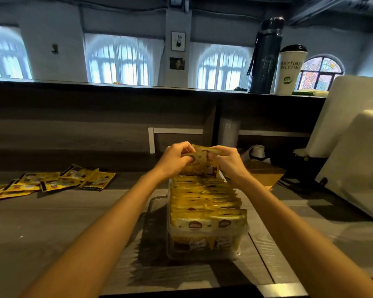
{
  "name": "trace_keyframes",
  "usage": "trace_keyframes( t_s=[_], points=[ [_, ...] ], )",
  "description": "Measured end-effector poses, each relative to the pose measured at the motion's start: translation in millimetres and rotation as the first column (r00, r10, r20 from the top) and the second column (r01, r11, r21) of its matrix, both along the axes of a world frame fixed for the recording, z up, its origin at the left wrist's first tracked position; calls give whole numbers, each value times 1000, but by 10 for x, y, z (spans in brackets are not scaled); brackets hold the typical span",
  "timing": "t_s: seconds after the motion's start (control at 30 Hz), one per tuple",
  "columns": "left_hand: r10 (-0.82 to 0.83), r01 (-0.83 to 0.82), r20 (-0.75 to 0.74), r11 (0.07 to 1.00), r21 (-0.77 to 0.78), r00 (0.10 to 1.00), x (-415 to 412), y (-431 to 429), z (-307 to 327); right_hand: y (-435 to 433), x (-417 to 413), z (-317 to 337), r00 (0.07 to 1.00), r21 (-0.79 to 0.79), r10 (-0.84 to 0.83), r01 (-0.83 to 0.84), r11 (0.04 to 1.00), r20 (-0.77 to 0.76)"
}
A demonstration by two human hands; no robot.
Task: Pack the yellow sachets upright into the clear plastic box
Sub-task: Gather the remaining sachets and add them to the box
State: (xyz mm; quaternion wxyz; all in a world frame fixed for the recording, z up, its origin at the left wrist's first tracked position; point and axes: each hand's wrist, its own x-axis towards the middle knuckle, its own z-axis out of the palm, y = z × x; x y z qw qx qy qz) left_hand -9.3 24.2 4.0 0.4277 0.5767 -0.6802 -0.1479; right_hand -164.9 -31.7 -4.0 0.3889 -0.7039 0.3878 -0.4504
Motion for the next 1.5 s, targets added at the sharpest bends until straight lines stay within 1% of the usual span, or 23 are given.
trace_keyframes(
  t_s=[0.13,0.23,0.37,0.47,0.53,0.63,0.7,0.73,0.8,0.87,0.93,1.1,1.17,1.3,1.37,1.5],
  points=[
    [-3,0,34,996,89,999,30,-43,-66,-69,-10,-76,996,71,76,-73,995,-40],
    [-14,3,67,985,172,998,81,-56,-111,-127,-37,-141,992,86,73,-65,994,-102],
    [-37,-15,159,950,311,987,108,-65,-179,-144,-65,-187,963,122,77,-47,991,-258],
    [-72,-21,248,934,357,966,121,-63,-203,-138,-87,-204,916,111,83,-42,993,-392],
    [-91,-22,277,924,381,957,139,-53,-199,-134,-101,-194,897,105,104,-64,992,-430],
    [-94,-50,313,905,422,945,160,-39,-214,-118,-127,-165,889,125,155,-111,986,-431],
    [-91,-58,330,908,415,940,164,-48,-233,-112,-145,-152,883,146,201,-153,977,-424],
    [-96,-48,313,905,423,945,165,-56,-233,-109,-149,-142,871,159,228,-175,972,-435],
    [-69,-35,219,898,438,973,176,-80,-234,-92,-145,-114,834,190,273,-205,960,-480],
    [-55,-54,215,882,468,975,161,-107,-229,-87,-126,-92,804,209,292,-211,955,-518],
    [-42,-76,232,875,477,972,131,-131,-240,-94,-114,-99,800,207,278,-196,959,-531],
    [8,-134,267,881,454,964,98,-146,-252,-123,-149,-171,880,161,204,-148,976,-429],
    [15,-143,276,881,451,961,107,-145,-255,-128,-149,-177,873,168,229,-172,971,-431],
    [2,-152,313,876,457,950,93,-95,-234,-142,-130,-163,815,182,248,-178,967,-524],
    [-6,-152,334,882,446,942,84,-54,-229,-136,-140,-167,820,180,235,-164,970,-522],
    [-42,-95,319,911,402,947,102,-13,-227,-76,-144,-164,841,155,213,-155,976,-497]
  ],
)
